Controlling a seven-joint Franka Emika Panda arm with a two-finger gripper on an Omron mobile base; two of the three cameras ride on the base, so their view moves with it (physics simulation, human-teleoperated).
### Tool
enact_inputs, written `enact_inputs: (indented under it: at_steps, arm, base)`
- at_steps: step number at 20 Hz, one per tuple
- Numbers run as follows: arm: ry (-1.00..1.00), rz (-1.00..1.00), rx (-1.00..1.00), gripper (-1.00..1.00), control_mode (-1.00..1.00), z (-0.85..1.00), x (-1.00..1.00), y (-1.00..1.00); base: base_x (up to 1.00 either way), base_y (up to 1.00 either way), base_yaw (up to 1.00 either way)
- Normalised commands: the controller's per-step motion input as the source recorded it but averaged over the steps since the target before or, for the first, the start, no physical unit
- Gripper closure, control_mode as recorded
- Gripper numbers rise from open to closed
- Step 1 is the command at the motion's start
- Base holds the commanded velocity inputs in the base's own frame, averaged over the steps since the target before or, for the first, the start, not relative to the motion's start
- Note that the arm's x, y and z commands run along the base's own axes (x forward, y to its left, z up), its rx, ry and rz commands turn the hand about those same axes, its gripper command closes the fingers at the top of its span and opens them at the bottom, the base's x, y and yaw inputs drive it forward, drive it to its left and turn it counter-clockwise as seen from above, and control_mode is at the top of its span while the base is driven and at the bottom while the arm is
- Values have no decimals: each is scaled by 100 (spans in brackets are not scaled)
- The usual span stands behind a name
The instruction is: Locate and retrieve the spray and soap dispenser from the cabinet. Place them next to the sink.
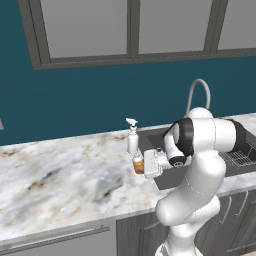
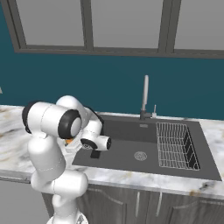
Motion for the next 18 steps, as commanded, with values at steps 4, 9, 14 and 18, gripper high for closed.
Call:
enact_inputs:
  at_steps: [4,9,14,18]
  arm:
    - [-3,0,-1,100,-100,-27,8,-1]
    - [0,0,-2,100,-100,-39,1,-20]
    - [1,0,-9,100,-100,-61,0,-29]
    - [1,0,-9,100,-100,-59,0,-26]
  base:
    - [0,0,0]
    - [0,0,0]
    - [0,0,0]
    - [0,0,0]
